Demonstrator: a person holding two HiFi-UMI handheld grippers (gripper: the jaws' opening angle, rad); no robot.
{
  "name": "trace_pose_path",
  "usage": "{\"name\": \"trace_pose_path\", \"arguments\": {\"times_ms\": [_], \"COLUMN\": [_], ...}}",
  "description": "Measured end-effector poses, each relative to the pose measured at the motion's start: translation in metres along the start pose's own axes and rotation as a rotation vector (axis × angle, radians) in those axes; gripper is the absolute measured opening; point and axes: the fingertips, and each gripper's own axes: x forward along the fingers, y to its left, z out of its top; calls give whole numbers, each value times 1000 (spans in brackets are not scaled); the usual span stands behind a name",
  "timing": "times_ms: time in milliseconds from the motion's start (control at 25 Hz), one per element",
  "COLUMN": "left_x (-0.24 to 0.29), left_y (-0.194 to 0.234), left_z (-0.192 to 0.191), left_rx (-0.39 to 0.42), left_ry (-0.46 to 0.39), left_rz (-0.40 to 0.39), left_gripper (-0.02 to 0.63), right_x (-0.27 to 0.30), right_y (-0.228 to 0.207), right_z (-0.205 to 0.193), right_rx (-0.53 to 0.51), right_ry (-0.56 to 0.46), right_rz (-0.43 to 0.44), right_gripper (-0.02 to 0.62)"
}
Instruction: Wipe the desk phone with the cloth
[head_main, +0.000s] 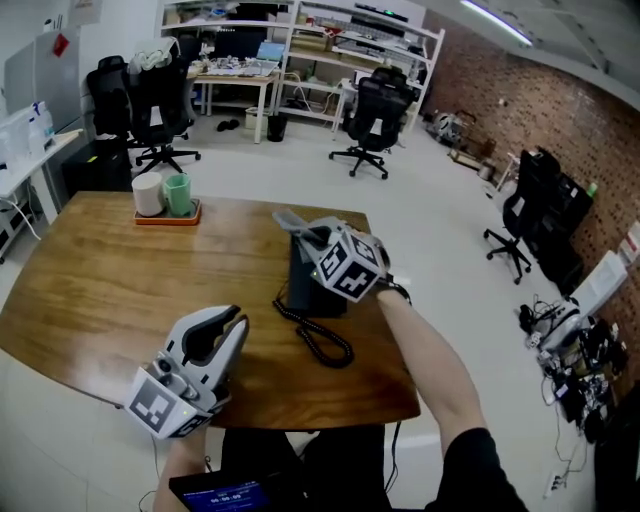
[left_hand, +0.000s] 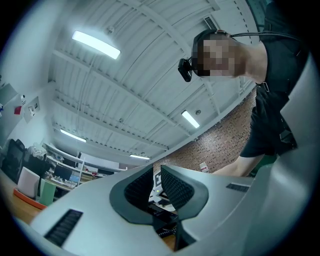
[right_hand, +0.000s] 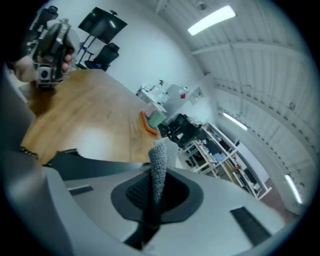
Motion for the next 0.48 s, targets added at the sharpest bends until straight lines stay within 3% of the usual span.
{"name": "trace_pose_path", "arguments": {"times_ms": [240, 320, 400, 480], "left_x": [1, 0, -1, -2], "left_y": [-6, -7, -3, -1], "left_z": [2, 2, -2, -4], "left_rx": [-18, -24, -16, -14], "left_ry": [-10, -13, 1, 3], "left_rz": [-19, -23, -13, -11], "left_gripper": [34, 34, 34, 34], "right_x": [-69, -84, -79, -61], "right_y": [125, 141, 109, 43], "right_z": [3, 3, 3, -1], "right_rx": [-198, -264, -211, -58], "right_ry": [-68, -75, -89, -93], "right_rz": [338, 404, 313, 111], "right_gripper": [25, 25, 25, 25]}}
